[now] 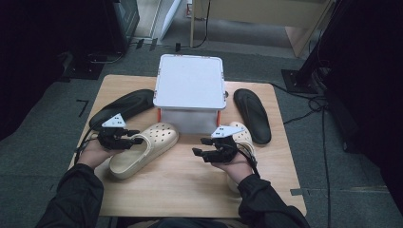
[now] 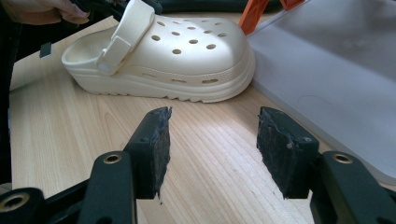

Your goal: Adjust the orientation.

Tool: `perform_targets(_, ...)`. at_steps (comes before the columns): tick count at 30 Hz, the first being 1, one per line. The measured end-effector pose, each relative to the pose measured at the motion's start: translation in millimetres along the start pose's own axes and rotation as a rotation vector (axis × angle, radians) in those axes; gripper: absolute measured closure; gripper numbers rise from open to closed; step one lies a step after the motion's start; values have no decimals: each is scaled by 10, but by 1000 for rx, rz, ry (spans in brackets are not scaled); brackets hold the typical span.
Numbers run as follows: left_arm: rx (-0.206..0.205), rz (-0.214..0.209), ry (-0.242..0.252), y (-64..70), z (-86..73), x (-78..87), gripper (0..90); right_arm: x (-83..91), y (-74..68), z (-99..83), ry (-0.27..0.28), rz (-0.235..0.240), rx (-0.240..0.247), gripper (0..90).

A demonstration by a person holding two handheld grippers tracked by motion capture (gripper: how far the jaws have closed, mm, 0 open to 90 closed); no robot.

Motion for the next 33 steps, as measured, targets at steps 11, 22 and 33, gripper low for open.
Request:
perform_targets(11,2,-27,3,182,59,3,687,-4,-14,0,5,13,-12,451)
perform_targets(22,-17,-104,31,409,163,-59,761,-98,-120,-26,-12,39,5,452)
perform_targets(33,-24,-194,53,595,212,-34,785,-110,-140,-32,-16,45,4,452)
Point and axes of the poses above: each handheld gripper's, and its own axes: x roughly backward along the jaws, z roughly out of its top, y roughly to its right, the point moved 7 cm from there along -x, roughly forward along the jaws, and after that the axes turned 1 degree about y, right-handed, at the moved point
